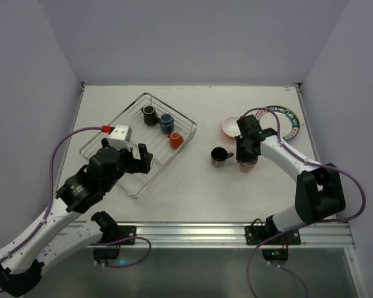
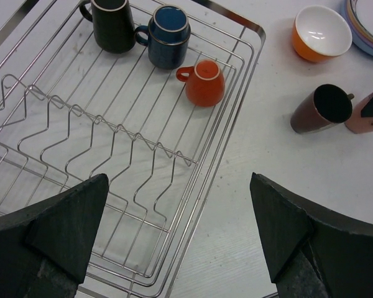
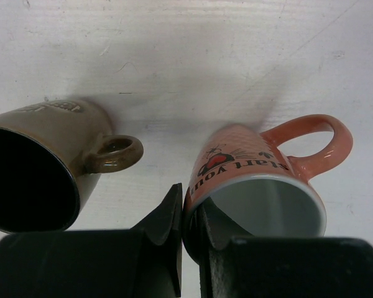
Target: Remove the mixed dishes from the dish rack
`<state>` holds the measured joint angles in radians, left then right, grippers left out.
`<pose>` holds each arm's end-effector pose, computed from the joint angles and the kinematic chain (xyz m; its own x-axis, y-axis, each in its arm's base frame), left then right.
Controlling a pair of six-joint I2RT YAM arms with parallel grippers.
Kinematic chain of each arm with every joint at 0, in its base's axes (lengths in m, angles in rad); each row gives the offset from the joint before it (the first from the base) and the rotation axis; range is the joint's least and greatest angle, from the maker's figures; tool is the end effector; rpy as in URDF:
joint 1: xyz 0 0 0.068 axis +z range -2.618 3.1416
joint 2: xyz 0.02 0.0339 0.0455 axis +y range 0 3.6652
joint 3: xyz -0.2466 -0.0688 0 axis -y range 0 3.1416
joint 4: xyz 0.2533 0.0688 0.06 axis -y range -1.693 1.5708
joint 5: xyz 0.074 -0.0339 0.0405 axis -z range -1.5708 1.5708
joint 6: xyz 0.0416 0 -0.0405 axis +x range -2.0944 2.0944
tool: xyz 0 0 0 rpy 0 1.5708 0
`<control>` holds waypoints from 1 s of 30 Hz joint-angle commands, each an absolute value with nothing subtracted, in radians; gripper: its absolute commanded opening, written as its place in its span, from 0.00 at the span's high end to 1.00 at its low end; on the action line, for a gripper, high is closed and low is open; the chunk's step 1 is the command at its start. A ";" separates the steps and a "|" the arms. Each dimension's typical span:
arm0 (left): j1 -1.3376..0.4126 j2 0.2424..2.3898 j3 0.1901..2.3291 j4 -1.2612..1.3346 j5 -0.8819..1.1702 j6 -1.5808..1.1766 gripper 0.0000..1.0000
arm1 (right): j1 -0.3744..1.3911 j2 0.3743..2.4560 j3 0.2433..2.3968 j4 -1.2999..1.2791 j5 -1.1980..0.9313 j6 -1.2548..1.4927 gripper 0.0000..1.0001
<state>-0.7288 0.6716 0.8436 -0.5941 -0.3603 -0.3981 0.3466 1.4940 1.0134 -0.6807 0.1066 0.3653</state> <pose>0.1360 -0.1018 0.3231 -0.4303 -0.1022 -0.8969 0.2349 0.9467 -0.2205 0.2831 0.0975 0.1896 -0.9123 0.0482 -0.4067 0.0299 0.9982 0.0511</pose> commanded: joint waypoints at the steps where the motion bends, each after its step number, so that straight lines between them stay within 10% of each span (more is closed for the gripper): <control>1: -0.729 0.678 0.859 -0.597 -0.391 -0.368 0.00 | 0.344 1.486 1.009 -0.621 0.074 0.362 0.92; 21: -0.715 0.908 1.000 -0.614 -0.540 -0.501 0.00 | 0.344 1.195 1.037 -0.713 0.147 0.373 0.48; 25: -0.646 1.047 1.071 -0.577 -0.529 -0.627 0.00 | 0.344 1.016 0.967 -0.560 0.155 0.376 0.03; 30: -0.479 1.266 1.196 -0.552 -0.468 -0.773 0.00 | 0.344 0.845 0.790 -0.350 0.195 0.452 0.01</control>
<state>-0.5396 1.1751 1.0977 -0.5911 -0.4568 -0.6239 0.3466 0.8684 0.8570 -0.4805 0.1398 0.3950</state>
